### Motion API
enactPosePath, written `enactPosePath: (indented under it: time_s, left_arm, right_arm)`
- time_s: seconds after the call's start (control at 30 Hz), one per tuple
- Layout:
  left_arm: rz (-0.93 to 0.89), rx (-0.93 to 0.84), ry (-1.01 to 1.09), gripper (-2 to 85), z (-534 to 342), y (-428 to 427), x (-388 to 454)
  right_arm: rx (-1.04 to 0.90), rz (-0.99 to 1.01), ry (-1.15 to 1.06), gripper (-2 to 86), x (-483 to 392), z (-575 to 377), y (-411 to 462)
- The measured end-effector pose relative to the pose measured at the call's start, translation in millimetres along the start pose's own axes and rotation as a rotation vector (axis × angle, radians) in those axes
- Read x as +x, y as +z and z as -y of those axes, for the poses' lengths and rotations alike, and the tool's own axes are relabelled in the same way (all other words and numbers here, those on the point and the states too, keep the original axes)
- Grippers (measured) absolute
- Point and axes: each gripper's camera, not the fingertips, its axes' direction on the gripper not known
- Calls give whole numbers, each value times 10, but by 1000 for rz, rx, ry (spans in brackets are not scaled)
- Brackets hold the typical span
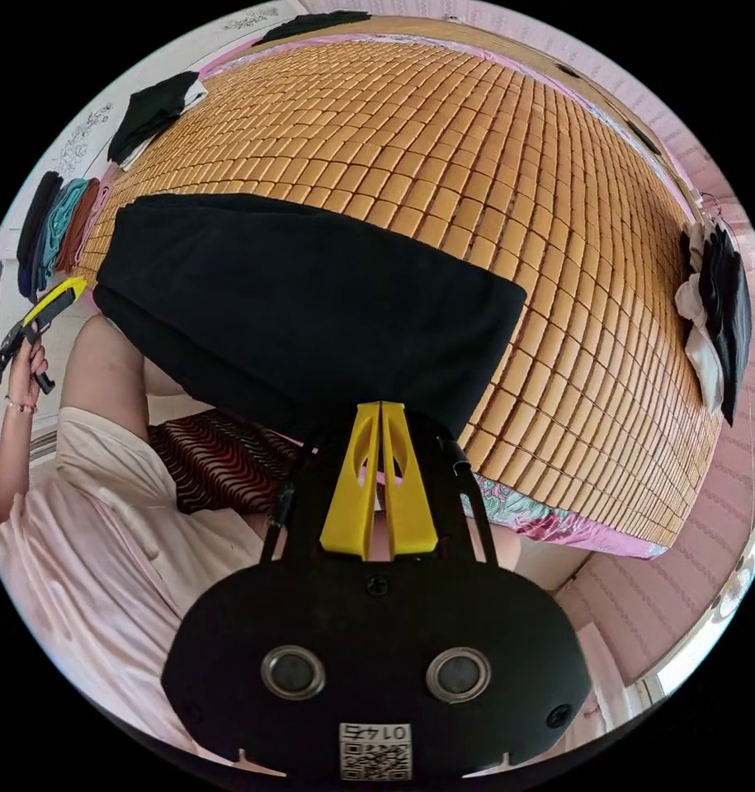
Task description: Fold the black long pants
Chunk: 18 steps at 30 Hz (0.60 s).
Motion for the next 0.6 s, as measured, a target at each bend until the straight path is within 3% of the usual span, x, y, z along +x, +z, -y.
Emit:
enactPosePath:
  time_s: [0.13,0.23,0.37,0.47,0.6]
  left_arm:
    - [-164,57,216,24,-136,-70,606]
    - [-279,2,429,-5,-87,226,1351]
    - [-226,-39,643,-9,13,701,2241]
    - [-162,-171,723,-10,30,1182,2579]
    - [-182,-135,723,-10,-50,1330,2605]
  right_arm:
    - [58,35,-187,-5,-538,661,-446]
    - [30,2,-335,-5,-991,1265,-575]
    - [-106,-135,-408,-5,-1363,1947,-449]
    - [-158,-149,-452,-5,-1458,2221,-518]
    - [-258,-139,-503,-6,-1524,2547,-641]
